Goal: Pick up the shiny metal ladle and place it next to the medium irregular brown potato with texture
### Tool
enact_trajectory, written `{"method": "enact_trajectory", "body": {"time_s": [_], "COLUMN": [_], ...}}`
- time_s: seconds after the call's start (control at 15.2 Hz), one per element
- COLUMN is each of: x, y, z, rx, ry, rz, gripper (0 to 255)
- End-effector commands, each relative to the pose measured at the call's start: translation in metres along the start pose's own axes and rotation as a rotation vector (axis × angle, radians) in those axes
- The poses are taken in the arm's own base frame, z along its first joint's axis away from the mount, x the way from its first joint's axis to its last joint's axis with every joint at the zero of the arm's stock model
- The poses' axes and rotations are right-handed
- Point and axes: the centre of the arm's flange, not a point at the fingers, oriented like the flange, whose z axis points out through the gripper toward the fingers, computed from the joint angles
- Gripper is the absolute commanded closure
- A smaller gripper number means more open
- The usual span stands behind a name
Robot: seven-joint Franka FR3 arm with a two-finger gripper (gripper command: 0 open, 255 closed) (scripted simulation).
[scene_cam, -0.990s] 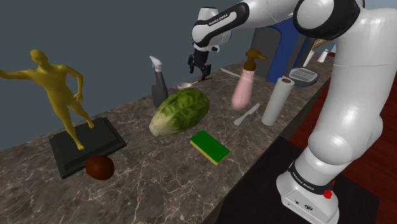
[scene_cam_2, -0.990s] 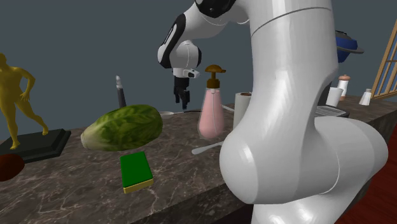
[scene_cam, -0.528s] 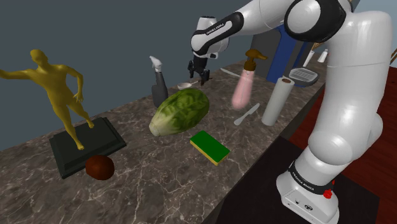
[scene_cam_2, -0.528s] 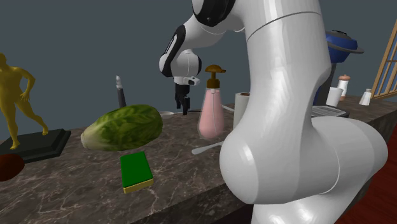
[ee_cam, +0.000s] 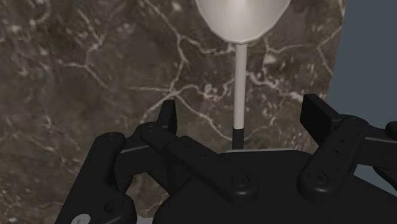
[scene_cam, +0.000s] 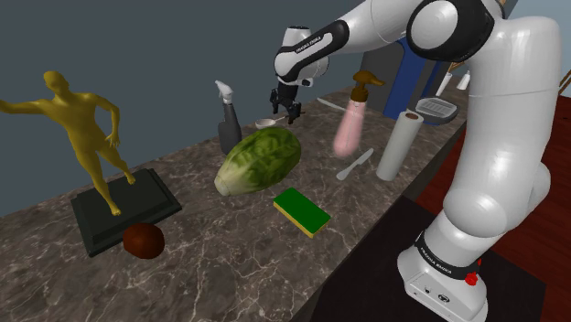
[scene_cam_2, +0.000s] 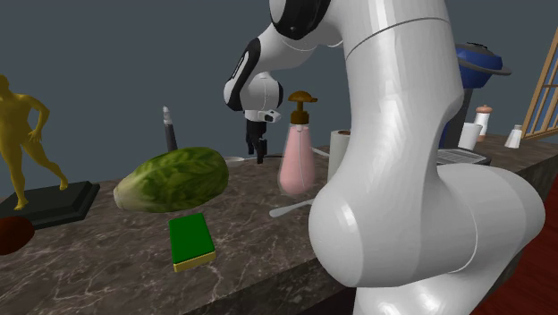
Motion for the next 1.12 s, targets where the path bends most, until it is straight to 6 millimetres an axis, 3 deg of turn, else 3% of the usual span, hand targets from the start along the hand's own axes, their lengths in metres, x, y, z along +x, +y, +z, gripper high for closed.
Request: {"method": "enact_trajectory", "body": {"time_s": [0.0, 0.59, 1.06], "x": [0.000, 0.000, -0.001], "y": [0.000, 0.000, -0.004], "z": [0.000, 0.000, -0.037], "rx": [0.000, 0.000, 0.000], "ry": [0.000, 0.000, 0.000], "rz": [0.000, 0.000, 0.000], "gripper": [255, 255, 255]}}
